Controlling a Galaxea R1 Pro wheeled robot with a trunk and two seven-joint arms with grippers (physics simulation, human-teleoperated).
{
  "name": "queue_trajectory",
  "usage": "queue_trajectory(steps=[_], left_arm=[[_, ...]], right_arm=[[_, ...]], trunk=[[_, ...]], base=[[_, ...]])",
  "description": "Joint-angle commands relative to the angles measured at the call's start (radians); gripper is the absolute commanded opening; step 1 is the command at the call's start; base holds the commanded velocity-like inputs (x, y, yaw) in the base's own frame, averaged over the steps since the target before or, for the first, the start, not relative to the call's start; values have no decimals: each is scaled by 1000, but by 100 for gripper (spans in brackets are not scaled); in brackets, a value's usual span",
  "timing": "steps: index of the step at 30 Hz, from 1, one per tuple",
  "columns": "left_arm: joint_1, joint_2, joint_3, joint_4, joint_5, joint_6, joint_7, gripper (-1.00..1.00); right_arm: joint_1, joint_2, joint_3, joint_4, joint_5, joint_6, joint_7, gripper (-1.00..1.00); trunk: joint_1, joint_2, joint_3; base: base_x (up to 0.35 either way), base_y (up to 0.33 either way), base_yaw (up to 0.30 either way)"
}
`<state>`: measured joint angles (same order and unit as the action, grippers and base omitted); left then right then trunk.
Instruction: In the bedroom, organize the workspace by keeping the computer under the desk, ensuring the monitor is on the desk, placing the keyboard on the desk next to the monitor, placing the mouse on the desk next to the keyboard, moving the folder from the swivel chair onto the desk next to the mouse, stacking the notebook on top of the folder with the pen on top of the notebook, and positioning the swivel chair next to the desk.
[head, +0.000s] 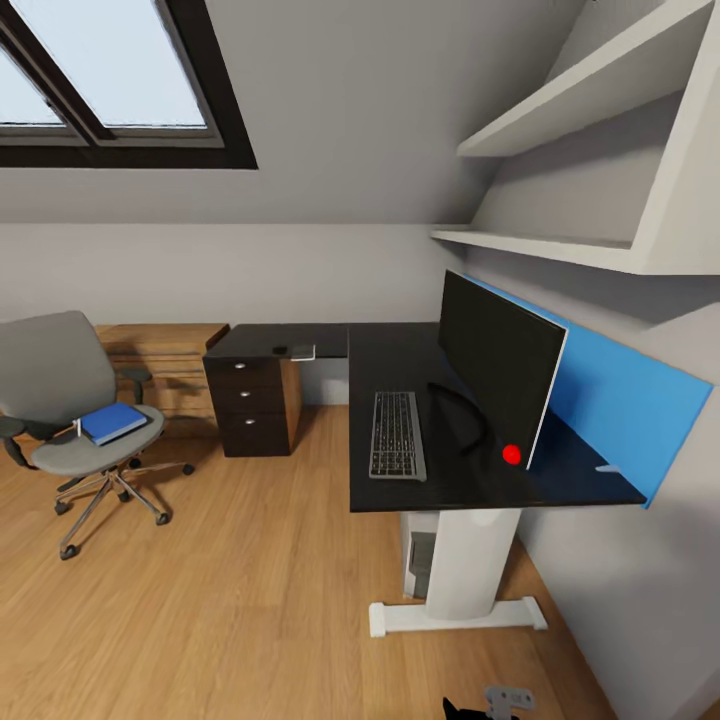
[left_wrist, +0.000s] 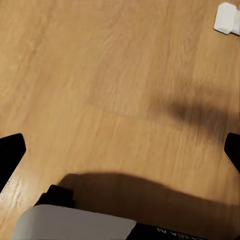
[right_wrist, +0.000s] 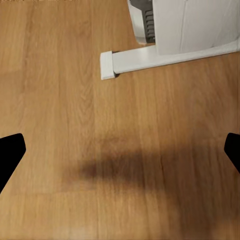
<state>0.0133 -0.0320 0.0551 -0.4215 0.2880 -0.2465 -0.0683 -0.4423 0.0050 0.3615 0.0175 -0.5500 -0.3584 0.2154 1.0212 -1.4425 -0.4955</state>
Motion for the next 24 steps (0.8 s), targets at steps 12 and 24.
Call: queue_trajectory(steps=[12, 24], left_arm=[[1, 28, 86, 57, 53, -62, -16, 100], [1, 35, 86, 67, 52, -66, -16, 100]], right_arm=[[-1, 11, 8, 3, -9, -42, -7, 100], [-1, 14, 8, 5, -10, -110, -123, 100]], trunk=[[0, 0, -2], [0, 0, -11]], base=[[0, 0, 0], [0, 0, 37]])
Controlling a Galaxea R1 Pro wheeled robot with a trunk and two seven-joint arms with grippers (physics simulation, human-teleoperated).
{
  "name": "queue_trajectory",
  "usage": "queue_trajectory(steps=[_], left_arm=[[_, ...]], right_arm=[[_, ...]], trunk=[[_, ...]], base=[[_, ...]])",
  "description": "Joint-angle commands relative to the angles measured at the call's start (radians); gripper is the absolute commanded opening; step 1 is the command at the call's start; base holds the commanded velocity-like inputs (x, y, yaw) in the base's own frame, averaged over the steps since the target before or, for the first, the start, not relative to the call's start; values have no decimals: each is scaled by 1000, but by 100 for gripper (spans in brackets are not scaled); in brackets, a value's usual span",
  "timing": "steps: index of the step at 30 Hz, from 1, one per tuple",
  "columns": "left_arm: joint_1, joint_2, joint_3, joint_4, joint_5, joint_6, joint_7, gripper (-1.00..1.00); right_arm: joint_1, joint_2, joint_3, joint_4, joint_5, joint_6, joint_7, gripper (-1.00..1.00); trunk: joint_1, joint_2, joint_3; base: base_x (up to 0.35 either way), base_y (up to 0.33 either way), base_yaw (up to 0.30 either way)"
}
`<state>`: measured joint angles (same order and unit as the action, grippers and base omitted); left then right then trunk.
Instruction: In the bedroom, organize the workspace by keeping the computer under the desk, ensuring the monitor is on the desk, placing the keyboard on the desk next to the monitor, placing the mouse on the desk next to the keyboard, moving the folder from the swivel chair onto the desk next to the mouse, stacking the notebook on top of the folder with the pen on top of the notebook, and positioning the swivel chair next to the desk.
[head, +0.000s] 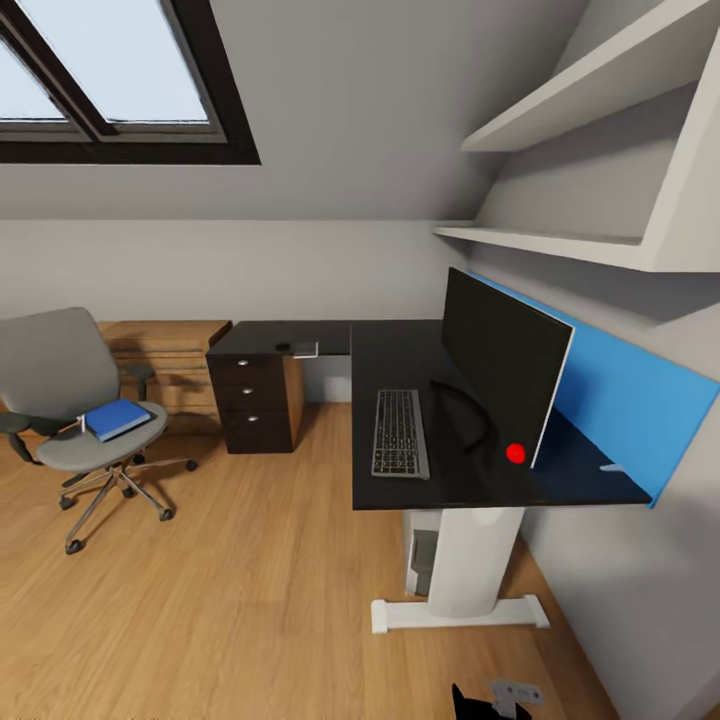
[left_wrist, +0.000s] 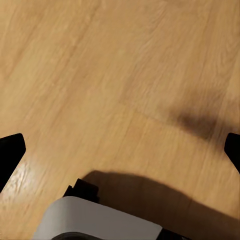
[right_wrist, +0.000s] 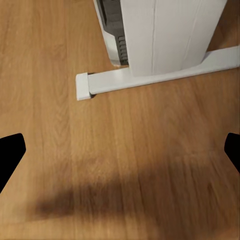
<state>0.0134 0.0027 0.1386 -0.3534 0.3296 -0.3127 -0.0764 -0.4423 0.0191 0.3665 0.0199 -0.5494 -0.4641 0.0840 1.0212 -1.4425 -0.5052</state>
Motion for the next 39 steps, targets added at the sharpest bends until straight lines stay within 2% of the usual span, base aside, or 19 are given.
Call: queue_trajectory(steps=[1, 12, 22, 29, 33, 39], left_arm=[[0, -1, 2, -1, 11, 1, -8, 100], [0, -1, 2, -1, 10, 1, -8, 100], [0, -1, 2, 0, 11, 1, -8, 100], [0, -1, 1, 0, 11, 1, -8, 100], [0, -1, 1, 1, 11, 1, -8, 100], [0, -1, 1, 1, 11, 1, -8, 100]], right_arm=[[-1, 0, 3, 2, -11, -5, 7, 100], [-1, 1, 3, 2, -11, -8, 5, 100], [-1, -1, 2, 2, -11, -8, 5, 100], [-1, 3, 4, 2, -11, -8, 4, 100], [-1, 15, 4, 2, -11, -8, 4, 100], [-1, 17, 2, 2, -11, -8, 3, 100]], trunk=[[0, 0, -1], [0, 0, -2], [0, 0, -2], [0, 0, -2], [0, 0, -6], [0, 0, -13]], base=[[0, 8, 29], [0, 234, 7], [20, 92, 0], [218, 237, 22], [260, 245, 154], [262, 245, 182]])
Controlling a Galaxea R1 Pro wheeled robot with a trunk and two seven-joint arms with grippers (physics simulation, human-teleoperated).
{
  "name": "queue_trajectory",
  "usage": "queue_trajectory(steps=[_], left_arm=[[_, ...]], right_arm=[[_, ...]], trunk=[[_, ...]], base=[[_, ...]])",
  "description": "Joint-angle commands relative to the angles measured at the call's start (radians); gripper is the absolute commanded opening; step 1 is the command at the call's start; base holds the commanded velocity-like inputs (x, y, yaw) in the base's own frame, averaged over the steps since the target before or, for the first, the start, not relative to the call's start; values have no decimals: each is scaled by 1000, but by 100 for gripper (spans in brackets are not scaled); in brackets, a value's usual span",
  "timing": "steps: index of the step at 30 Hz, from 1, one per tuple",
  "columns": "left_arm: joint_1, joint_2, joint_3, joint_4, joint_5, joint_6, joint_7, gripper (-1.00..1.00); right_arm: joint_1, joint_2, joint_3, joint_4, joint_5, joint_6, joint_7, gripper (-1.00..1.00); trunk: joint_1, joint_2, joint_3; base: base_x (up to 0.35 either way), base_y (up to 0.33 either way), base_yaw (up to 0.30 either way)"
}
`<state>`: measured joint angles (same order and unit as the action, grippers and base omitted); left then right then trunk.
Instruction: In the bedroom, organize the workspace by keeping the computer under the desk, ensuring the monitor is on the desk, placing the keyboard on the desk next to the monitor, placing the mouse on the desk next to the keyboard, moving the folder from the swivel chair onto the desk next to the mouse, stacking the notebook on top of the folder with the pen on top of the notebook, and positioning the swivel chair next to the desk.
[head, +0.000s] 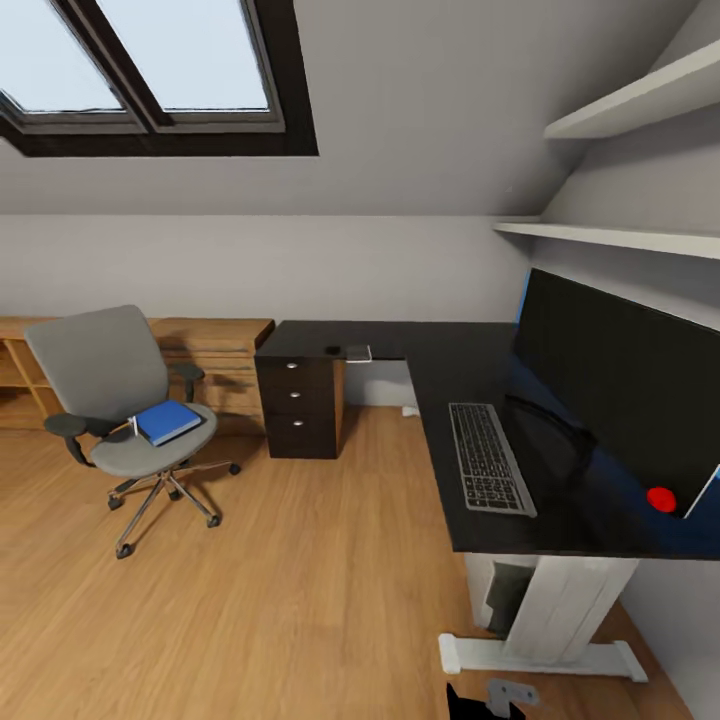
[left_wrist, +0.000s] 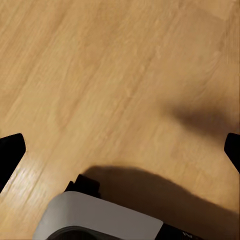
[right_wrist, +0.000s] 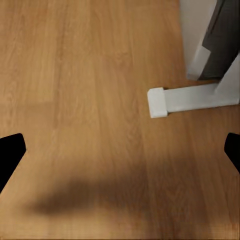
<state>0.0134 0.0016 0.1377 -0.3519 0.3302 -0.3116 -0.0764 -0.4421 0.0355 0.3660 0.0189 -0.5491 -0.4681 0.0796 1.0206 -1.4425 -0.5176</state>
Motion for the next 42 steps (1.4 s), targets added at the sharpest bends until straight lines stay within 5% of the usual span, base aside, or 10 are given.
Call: queue_trajectory(steps=[1, 30, 42], left_arm=[[0, 0, 2, -1, 10, 0, -8, 100], [0, -4, 0, 33, 9, 0, -8, 100], [0, -5, -7, 36, 9, -1, -8, 100]], right_arm=[[-1, 0, 3, 3, -11, -4, 8, 100], [-1, -2, 2, 3, -11, -6, 8, 100], [-1, -3, 2, 2, -9, -6, 9, 100]], trunk=[[1, 0, -2], [1, 0, 7], [1, 0, 19]], base=[[262, 249, 108], [213, 278, -6], [254, 76, -19]])
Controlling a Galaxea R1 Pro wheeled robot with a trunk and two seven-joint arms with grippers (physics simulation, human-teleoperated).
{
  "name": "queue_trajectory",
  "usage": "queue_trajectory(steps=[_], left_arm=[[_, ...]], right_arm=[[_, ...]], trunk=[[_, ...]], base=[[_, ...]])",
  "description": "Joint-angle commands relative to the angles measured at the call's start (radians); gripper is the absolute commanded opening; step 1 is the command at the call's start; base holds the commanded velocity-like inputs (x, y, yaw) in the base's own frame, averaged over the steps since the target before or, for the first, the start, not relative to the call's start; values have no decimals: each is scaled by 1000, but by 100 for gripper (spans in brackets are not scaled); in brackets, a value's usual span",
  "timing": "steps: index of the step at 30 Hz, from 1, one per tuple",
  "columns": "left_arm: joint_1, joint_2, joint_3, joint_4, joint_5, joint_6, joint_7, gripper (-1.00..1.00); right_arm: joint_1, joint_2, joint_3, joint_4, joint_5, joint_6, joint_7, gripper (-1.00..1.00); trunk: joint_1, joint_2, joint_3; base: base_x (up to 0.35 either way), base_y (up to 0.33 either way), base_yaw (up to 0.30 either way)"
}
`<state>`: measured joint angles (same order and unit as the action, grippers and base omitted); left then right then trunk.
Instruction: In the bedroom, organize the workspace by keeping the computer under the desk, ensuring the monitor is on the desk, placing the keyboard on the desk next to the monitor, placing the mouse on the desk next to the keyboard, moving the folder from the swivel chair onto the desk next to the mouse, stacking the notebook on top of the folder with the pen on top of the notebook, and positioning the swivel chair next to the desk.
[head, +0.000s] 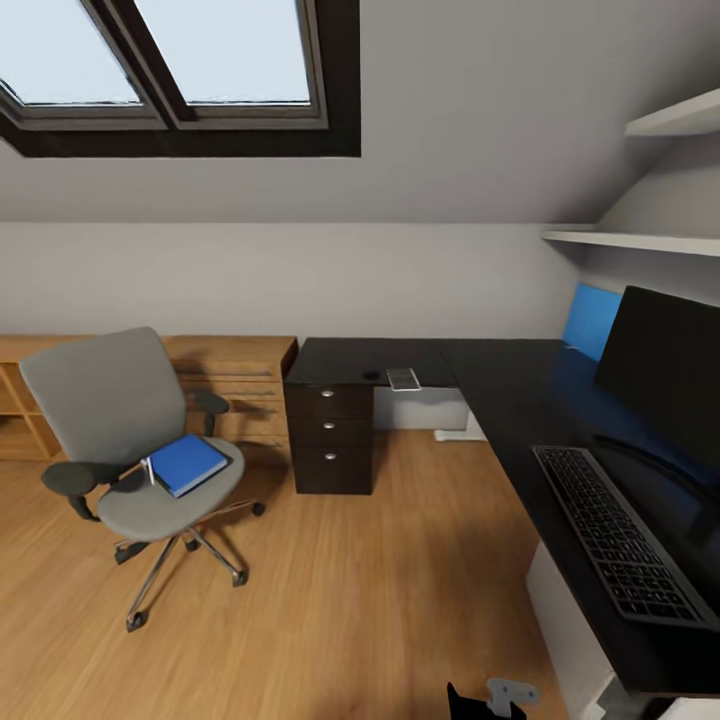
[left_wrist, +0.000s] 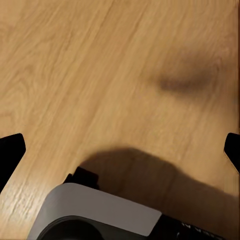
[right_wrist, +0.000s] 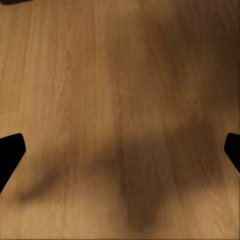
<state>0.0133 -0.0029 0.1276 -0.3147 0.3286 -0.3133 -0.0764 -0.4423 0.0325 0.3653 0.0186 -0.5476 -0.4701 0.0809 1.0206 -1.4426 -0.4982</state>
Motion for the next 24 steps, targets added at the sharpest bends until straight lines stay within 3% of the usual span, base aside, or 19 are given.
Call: queue_trajectory(steps=[1, 24], left_arm=[[0, 0, 0, -1, 10, 0, -8, 100], [0, 1, -24, -1, 10, -1, -8, 100]], right_arm=[[-1, 0, 3, 2, -11, -4, 8, 100], [-1, 0, 3, 1, -11, -4, 8, 100]], trunk=[[1, 0, -1], [1, 0, -8]], base=[[325, 4, -1], [334, -25, 0]])
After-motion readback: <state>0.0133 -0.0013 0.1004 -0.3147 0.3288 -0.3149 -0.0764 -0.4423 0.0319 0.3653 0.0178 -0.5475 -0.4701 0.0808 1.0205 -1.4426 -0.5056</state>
